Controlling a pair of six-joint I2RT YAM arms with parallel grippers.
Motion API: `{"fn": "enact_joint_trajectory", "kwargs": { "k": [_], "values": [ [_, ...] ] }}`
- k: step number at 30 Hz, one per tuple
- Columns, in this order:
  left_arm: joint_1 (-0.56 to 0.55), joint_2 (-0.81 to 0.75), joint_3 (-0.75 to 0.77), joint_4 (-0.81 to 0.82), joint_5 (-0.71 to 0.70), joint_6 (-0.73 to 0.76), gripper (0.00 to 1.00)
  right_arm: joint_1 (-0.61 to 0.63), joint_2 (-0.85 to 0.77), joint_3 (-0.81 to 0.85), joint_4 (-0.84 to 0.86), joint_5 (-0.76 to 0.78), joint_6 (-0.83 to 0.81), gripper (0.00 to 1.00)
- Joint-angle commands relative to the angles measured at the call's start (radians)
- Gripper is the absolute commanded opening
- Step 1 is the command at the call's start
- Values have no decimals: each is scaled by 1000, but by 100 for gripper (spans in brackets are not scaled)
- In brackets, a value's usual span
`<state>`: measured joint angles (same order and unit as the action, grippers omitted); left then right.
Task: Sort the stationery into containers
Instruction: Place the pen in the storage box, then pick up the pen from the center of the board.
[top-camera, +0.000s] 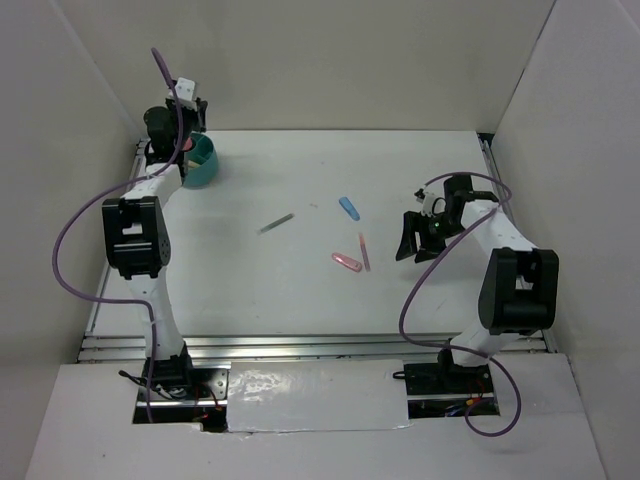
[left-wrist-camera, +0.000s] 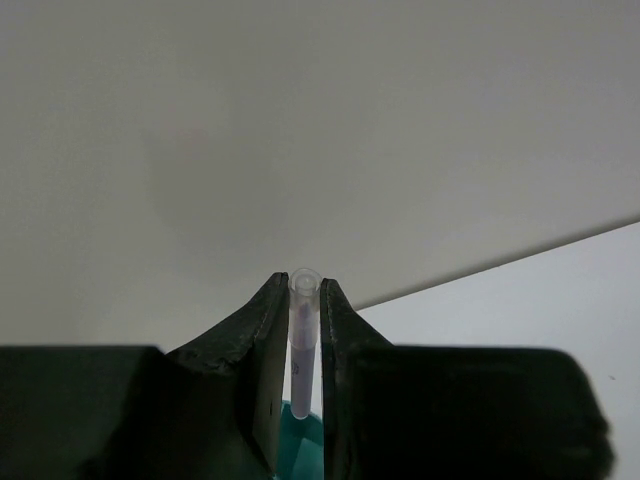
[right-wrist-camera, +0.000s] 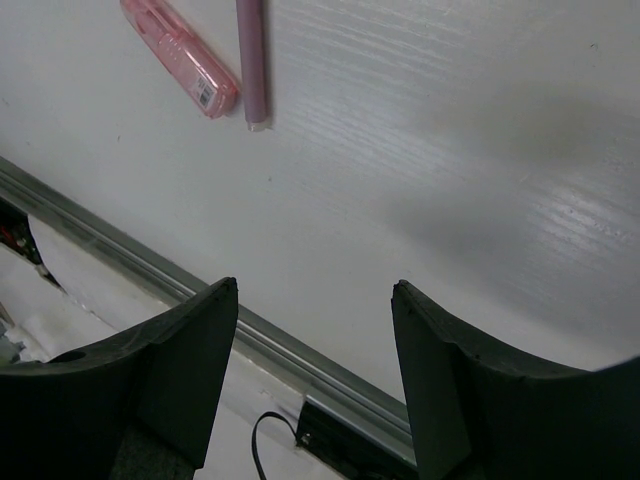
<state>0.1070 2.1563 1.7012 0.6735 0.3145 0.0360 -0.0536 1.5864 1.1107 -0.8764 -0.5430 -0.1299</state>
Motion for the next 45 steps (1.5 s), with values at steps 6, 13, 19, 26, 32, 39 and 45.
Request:
{"fn": "enact_joint_trajectory", "kwargs": {
  "k": [6,13,19,26,32,39,45],
  "values": [
    [26,-26,-60,94,-15,33,0,-15,17,49,14,-23,-25,70],
    [39,-50,-136,101,11,15,3,-18,24,44,16,-32,-28,70],
    [40,-35,-115,80,15,-7,40,-20,32,44,11,-38,-28,70],
    [49,-53,-88,75,4,-19,72,-28,24,57,2,-40,-31,70],
    [72,-203,-94,-137,286,111,54,-31,-11,43,5,-49,-33,70],
    [13,-403,-183,-805,397,510,46,-31,-52,2,17,-61,-33,70],
    [-163,-282,-19,-1512,302,794,50,-32,-77,-12,17,-57,-39,70]
  ]
}}
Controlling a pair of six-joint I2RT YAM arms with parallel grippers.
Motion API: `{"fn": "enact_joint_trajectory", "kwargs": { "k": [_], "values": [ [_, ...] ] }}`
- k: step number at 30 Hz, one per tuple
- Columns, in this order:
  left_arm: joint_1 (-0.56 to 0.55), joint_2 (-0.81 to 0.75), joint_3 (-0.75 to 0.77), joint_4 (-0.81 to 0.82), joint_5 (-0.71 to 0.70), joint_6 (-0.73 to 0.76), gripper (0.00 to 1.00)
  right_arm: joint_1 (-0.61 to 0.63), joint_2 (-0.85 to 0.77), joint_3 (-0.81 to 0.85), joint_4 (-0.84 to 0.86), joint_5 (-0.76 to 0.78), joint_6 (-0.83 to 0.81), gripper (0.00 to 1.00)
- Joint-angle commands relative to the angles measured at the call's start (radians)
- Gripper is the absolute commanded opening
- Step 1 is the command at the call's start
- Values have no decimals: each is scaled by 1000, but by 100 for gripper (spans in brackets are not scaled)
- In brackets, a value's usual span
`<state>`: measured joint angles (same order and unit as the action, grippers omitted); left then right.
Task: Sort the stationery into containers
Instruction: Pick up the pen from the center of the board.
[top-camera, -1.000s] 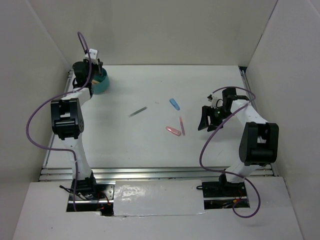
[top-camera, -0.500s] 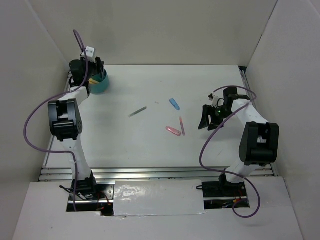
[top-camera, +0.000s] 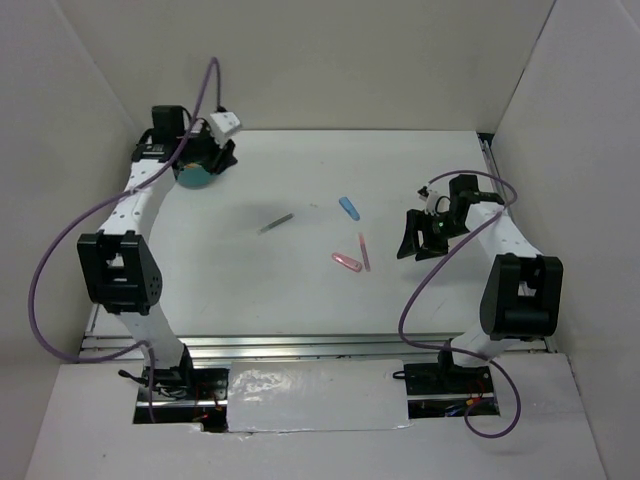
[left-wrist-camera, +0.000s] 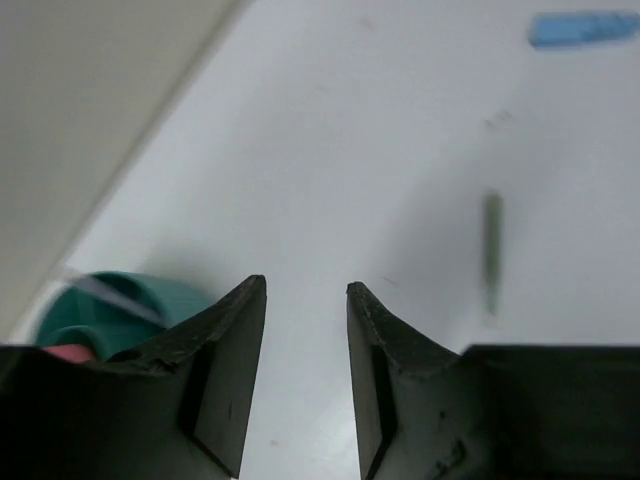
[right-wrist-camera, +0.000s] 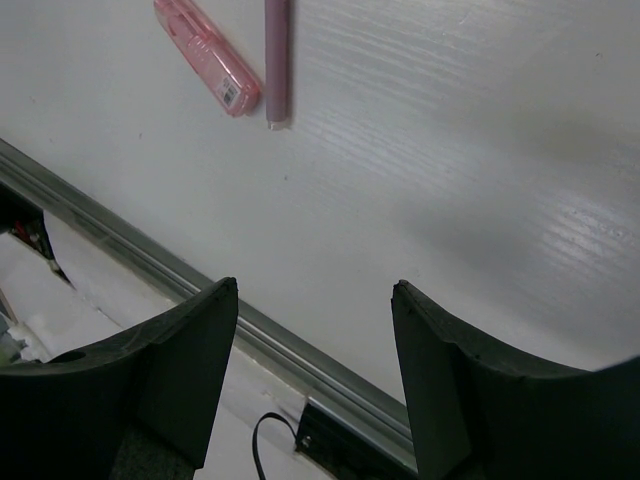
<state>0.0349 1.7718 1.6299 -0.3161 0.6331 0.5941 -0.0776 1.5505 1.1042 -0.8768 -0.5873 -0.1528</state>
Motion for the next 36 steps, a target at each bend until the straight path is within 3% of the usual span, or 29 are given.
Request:
{"fn": "enact_joint_trajectory", "kwargs": {
  "k": [1,7,10,25,29,36],
  "values": [
    [-116,127,85,-578,-70,252,48,-8,-44,-9,18,-16,-16,70],
    [-250,207,45,-600,-297,191,52,-5,-67,-15,19,-20,-4,70],
    [-285,244,53,-600,-344,164,53,-4,-86,-26,22,-13,1,70],
    [-313,410,139,-523,-437,93,54,-4,-104,-40,21,-8,7,70],
    [-322,426,148,-502,-444,92,51,-5,-102,-37,19,-5,6,70],
    [-325,448,166,-514,-492,116,28,-4,-104,-37,21,-8,4,70]
  ]
}}
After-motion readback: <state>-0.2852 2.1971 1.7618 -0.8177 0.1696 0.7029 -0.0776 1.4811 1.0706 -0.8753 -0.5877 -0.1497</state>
